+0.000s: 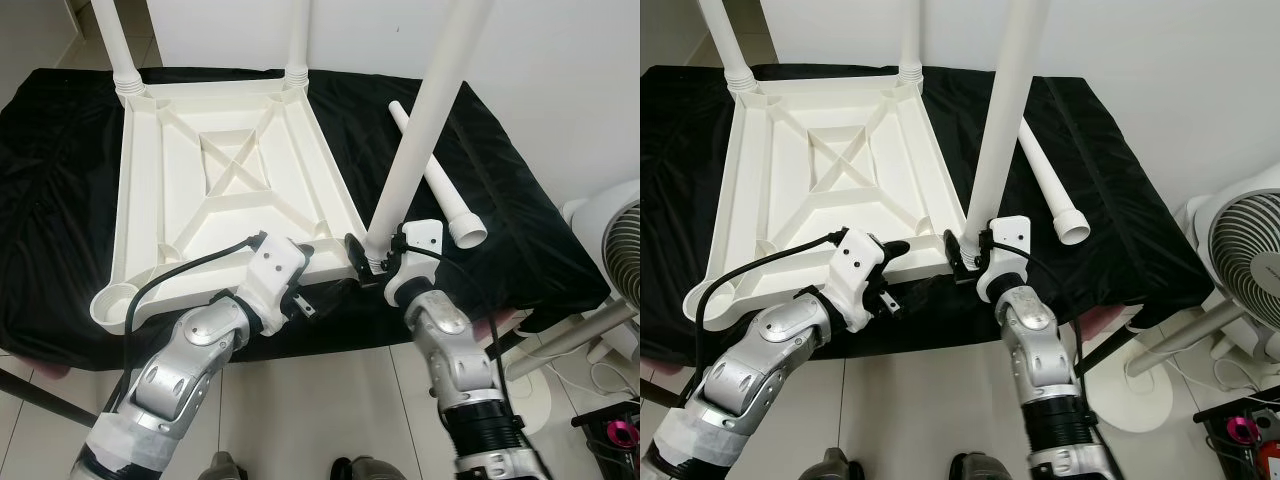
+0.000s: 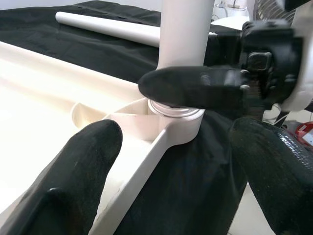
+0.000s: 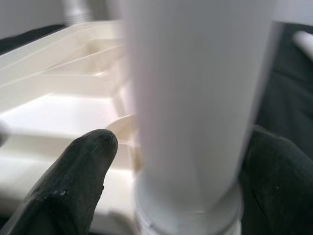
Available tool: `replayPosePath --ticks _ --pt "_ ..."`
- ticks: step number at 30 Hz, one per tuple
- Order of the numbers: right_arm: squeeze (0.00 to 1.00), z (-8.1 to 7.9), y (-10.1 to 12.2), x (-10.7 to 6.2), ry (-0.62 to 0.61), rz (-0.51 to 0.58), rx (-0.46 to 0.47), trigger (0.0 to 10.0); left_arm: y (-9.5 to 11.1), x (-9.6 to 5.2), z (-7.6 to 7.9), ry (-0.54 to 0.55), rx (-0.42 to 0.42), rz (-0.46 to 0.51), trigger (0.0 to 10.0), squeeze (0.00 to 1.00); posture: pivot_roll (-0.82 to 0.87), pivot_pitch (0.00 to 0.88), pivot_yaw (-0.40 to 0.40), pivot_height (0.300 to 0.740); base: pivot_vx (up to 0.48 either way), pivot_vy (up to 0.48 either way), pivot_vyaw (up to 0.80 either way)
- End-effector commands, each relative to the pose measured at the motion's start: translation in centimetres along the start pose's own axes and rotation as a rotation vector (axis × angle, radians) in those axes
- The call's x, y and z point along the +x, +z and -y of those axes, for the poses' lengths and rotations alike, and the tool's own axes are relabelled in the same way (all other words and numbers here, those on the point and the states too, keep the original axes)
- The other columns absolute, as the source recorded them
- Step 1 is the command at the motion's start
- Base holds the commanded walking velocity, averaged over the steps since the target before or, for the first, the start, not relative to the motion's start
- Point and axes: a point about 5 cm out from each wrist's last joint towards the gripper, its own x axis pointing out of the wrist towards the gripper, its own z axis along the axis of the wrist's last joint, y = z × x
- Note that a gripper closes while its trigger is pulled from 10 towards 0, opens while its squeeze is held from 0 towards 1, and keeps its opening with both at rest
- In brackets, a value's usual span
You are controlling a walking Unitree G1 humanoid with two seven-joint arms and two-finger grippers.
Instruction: Building children table
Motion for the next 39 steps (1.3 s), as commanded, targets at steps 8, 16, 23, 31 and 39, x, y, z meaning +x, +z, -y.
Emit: replayPosePath --ticks 8,16,23,31,39 --pt "0.0 1.5 0.3 0.8 0.135 -0.01 -0.076 10.0 -0.2 0.2 0.6 -0.057 -0.003 -0.013 10.0 0.0 -0.03 0.081 -0.032 0.74 0.0 0.0 0.0" --pt "0.0 1.8 -0.4 1.8 0.207 -0.056 -0.099 0.5 0.0 0.2 0.3 -0.042 -0.001 -0.008 10.0 0.0 -0.02 0.081 -0.034 0.74 0.0 0.0 0.0" --pt "0.0 1.9 -0.9 1.8 0.213 -0.068 -0.092 0.0 0.1 0.2 0.3 -0.036 0.0 -0.007 10.0 0.0 -0.01 0.08 -0.037 0.74 0.0 0.0 0.0" --pt "0.0 2.2 -1.3 1.5 0.154 -0.076 -0.073 10.0 0.1 0.3 0.4 -0.043 -0.002 -0.005 10.0 0.0 -0.02 0.082 -0.032 0.74 0.0 0.0 0.0" --pt "0.0 1.0 -1.2 1.7 -0.009 -0.059 0.006 10.0 0.1 0.3 0.4 -0.047 -0.001 -0.006 10.0 0.0 -0.02 0.084 -0.032 0.74 0.0 0.0 0.0"
